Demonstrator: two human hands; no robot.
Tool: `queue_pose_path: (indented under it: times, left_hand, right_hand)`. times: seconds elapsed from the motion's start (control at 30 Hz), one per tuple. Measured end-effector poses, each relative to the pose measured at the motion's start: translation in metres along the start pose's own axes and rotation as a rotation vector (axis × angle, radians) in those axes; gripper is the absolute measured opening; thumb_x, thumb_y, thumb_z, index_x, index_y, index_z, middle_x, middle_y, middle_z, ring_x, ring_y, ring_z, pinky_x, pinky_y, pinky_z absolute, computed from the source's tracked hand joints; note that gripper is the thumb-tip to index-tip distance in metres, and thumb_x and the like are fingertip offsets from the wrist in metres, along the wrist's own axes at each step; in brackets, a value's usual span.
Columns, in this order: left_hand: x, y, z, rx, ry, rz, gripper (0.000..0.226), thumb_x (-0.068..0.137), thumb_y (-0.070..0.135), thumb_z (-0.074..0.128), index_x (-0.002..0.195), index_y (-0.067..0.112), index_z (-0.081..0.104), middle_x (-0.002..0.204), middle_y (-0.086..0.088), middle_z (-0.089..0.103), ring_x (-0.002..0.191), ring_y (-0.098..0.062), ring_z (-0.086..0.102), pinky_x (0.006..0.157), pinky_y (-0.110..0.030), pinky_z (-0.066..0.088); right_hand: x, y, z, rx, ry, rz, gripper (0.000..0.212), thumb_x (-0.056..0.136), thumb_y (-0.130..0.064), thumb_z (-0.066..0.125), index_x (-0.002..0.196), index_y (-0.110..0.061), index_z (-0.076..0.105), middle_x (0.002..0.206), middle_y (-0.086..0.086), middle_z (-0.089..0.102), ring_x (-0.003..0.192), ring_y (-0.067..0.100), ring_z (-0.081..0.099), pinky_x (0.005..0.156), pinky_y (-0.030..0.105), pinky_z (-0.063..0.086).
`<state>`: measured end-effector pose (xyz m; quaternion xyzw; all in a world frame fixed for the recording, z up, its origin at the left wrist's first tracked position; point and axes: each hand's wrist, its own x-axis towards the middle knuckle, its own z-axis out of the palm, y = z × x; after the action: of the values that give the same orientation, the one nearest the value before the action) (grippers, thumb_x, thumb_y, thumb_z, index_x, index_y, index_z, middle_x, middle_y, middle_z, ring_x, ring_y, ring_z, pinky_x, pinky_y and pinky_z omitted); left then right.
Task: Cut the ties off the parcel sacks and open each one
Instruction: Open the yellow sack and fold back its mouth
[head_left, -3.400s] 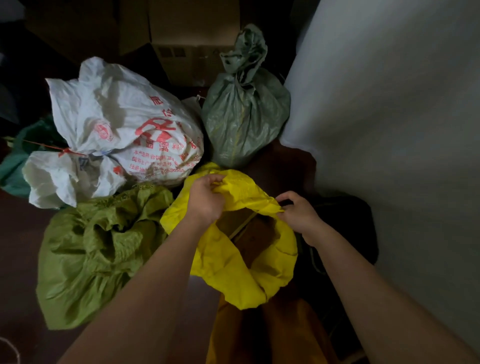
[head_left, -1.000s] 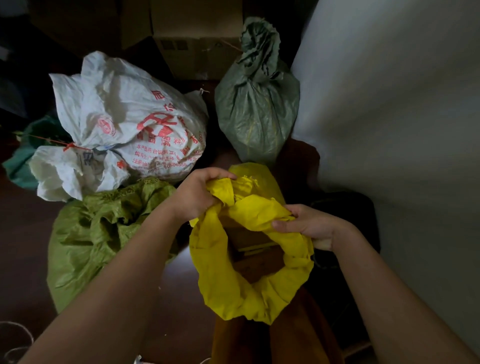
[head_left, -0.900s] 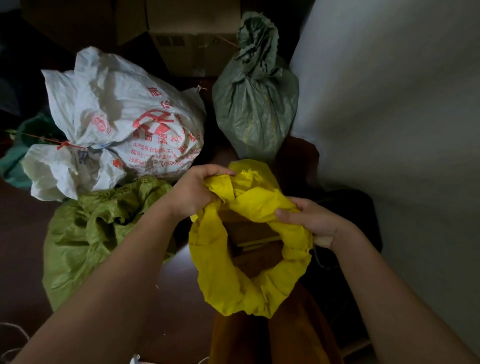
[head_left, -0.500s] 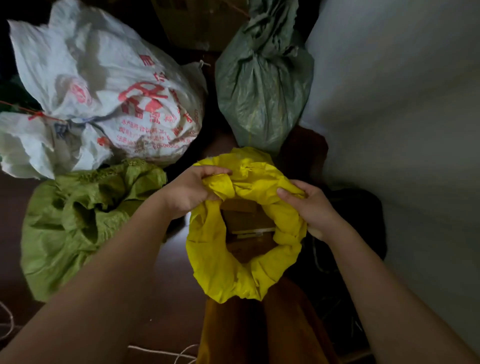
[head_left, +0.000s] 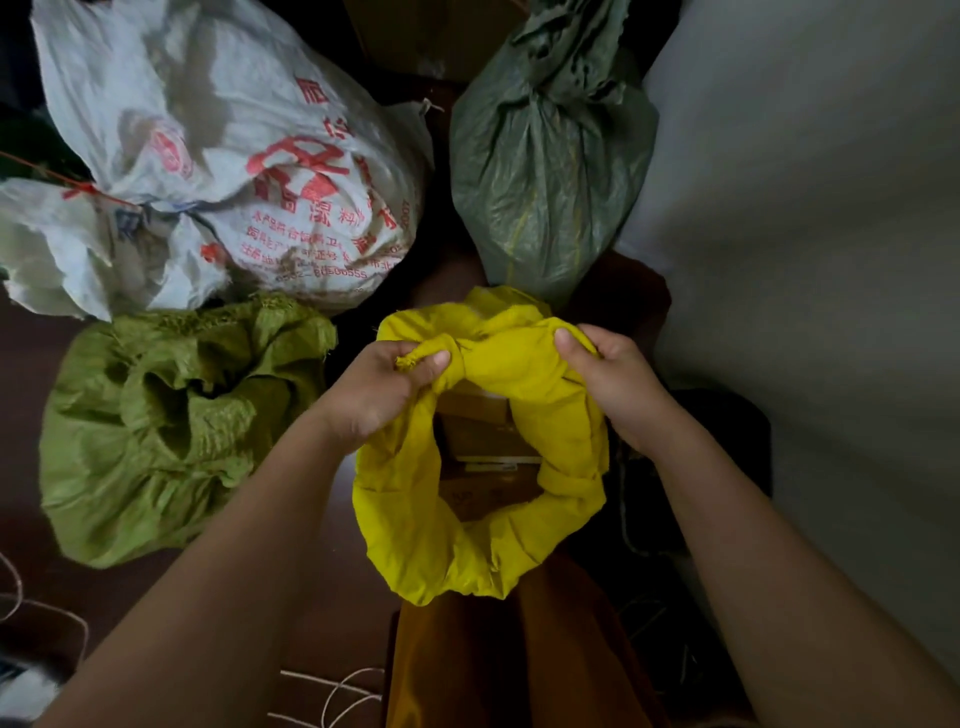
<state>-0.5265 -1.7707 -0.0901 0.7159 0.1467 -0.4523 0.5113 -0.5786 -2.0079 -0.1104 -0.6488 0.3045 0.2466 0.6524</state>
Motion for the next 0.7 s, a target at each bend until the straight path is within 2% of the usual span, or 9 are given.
queue_pose_path:
  times: [0.1, 0.2, 0.27, 0.33, 0.4, 0.43, 0.5, 0.57, 0.7]
  left_hand:
    - [0.003, -0.001, 0.006, 0.03, 0.114, -0.012, 0.038, 0.094, 0.034, 0.058, 0.077, 0.0, 0.064, 0.065, -0.004, 0.063, 0.06, -0.015, 0.059, 0.064, -0.024, 0.046]
    - [0.008, -0.005, 0.017, 0.121, 0.293, -0.057, 0.036, 0.092, 0.032, 0.061, 0.065, 0.01, 0.055, 0.049, -0.001, 0.049, 0.043, -0.011, 0.047, 0.049, -0.02, 0.039]
    - [0.011, -0.006, 0.023, 0.364, 0.385, -0.056, 0.024, 0.089, 0.032, 0.065, 0.079, 0.01, 0.062, 0.071, -0.008, 0.058, 0.068, -0.021, 0.057, 0.068, -0.031, 0.044]
    - [0.008, -0.003, 0.029, 0.805, 0.512, 0.042, 0.032, 0.083, 0.028, 0.068, 0.111, 0.014, 0.06, 0.11, -0.011, 0.055, 0.108, -0.033, 0.048, 0.092, -0.046, 0.039]
    - [0.004, 0.0, 0.034, 0.96, 0.53, 0.422, 0.04, 0.077, 0.017, 0.066, 0.116, 0.014, 0.058, 0.118, -0.011, 0.052, 0.113, -0.037, 0.044, 0.094, -0.049, 0.034]
    - [0.002, 0.003, 0.038, 0.936, 0.453, 0.617, 0.038, 0.075, 0.018, 0.063, 0.113, 0.013, 0.061, 0.115, -0.01, 0.055, 0.111, -0.035, 0.047, 0.094, -0.047, 0.034]
    - [-0.002, 0.001, 0.048, 0.968, 0.295, 0.791, 0.04, 0.077, 0.031, 0.062, 0.112, 0.012, 0.063, 0.113, -0.006, 0.061, 0.111, -0.03, 0.052, 0.098, -0.041, 0.032]
    - [-0.003, -0.006, 0.055, 1.095, 0.252, 0.731, 0.048, 0.079, 0.039, 0.068, 0.118, 0.012, 0.062, 0.118, -0.005, 0.062, 0.113, -0.027, 0.054, 0.105, -0.039, 0.028]
    - [0.007, -0.014, 0.059, 0.942, 0.34, 0.541, 0.024, 0.084, 0.011, 0.063, 0.108, 0.012, 0.064, 0.103, -0.007, 0.067, 0.105, -0.028, 0.058, 0.112, -0.035, 0.021]
  right_hand:
    - [0.003, 0.003, 0.001, -0.014, 0.017, 0.04, 0.019, 0.099, -0.031, 0.053, 0.097, -0.022, 0.07, 0.093, 0.0, 0.075, 0.091, 0.016, 0.072, 0.079, 0.032, 0.057]
    - [0.005, 0.007, 0.005, -0.042, 0.053, 0.071, 0.023, 0.099, -0.033, 0.052, 0.091, -0.02, 0.07, 0.094, 0.009, 0.074, 0.088, 0.022, 0.071, 0.08, 0.038, 0.058]
    - [0.005, 0.008, 0.008, -0.068, 0.059, 0.085, 0.025, 0.099, -0.033, 0.052, 0.093, -0.017, 0.07, 0.096, 0.012, 0.073, 0.089, 0.023, 0.07, 0.082, 0.039, 0.057]
    - [0.006, 0.01, 0.01, -0.097, 0.058, 0.091, 0.029, 0.099, -0.034, 0.054, 0.104, -0.009, 0.069, 0.101, 0.011, 0.071, 0.096, 0.025, 0.068, 0.088, 0.041, 0.056]
    - [0.007, 0.009, 0.01, -0.093, 0.073, 0.108, 0.034, 0.097, -0.034, 0.057, 0.113, -0.006, 0.065, 0.108, 0.011, 0.067, 0.103, 0.026, 0.064, 0.093, 0.044, 0.054]
    - [0.008, 0.008, 0.01, -0.077, 0.094, 0.108, 0.031, 0.096, -0.033, 0.059, 0.113, -0.008, 0.064, 0.108, 0.01, 0.067, 0.103, 0.026, 0.064, 0.091, 0.042, 0.054]
    - [0.01, 0.006, 0.009, -0.057, 0.138, 0.074, 0.013, 0.093, -0.027, 0.064, 0.103, -0.018, 0.066, 0.103, 0.004, 0.066, 0.1, 0.022, 0.063, 0.084, 0.036, 0.055]
    - [0.012, 0.004, 0.009, -0.042, 0.156, 0.086, 0.008, 0.091, -0.023, 0.066, 0.097, -0.028, 0.064, 0.112, 0.003, 0.063, 0.105, 0.021, 0.062, 0.089, 0.037, 0.054]
    - [0.015, 0.007, 0.006, 0.029, 0.149, 0.213, 0.022, 0.091, -0.026, 0.067, 0.111, -0.027, 0.059, 0.124, 0.01, 0.06, 0.111, 0.026, 0.06, 0.097, 0.046, 0.051]
